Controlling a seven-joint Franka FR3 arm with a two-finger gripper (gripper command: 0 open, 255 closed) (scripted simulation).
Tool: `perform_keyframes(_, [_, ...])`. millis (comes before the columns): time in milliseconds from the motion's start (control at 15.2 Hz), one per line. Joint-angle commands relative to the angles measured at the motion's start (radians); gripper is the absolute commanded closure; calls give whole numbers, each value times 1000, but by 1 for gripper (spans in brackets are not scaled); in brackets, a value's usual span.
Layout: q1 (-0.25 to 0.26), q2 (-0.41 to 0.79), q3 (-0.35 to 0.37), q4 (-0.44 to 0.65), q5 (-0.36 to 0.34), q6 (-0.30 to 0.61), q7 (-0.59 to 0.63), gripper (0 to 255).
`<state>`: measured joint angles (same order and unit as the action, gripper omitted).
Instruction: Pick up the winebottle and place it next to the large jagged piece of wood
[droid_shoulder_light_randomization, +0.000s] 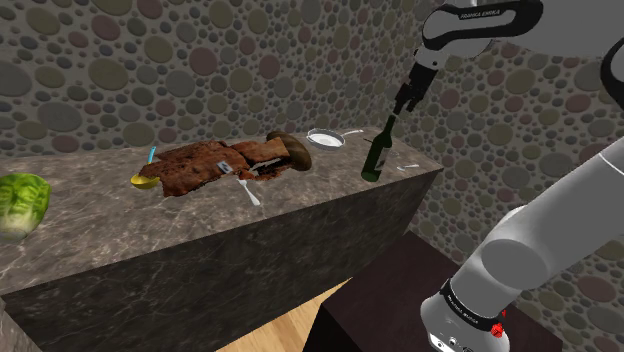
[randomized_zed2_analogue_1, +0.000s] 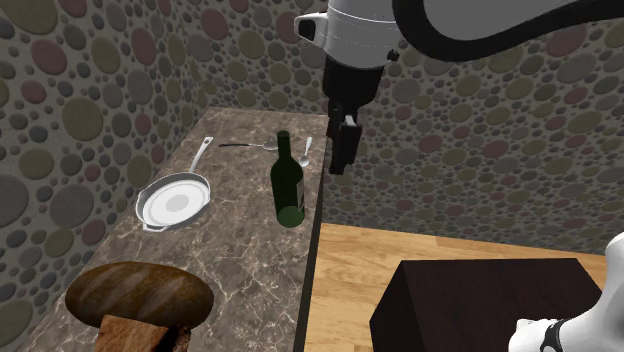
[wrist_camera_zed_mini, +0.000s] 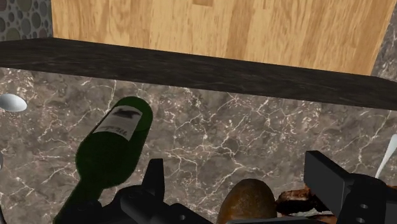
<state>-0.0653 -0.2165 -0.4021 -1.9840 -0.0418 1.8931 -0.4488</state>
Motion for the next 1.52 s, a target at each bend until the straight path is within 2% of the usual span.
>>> perform_keyframes(0, [-5,78,-30,56,31,13,-44,0])
perform_keyframes(396, [-53,327,-95,261,159,12,-181,0])
perform_keyframes(858, [-177,620,-101,565,306,-54,-293,0])
perform_keyframes(1452, [-172,639,-92,491,319,37,-304,0])
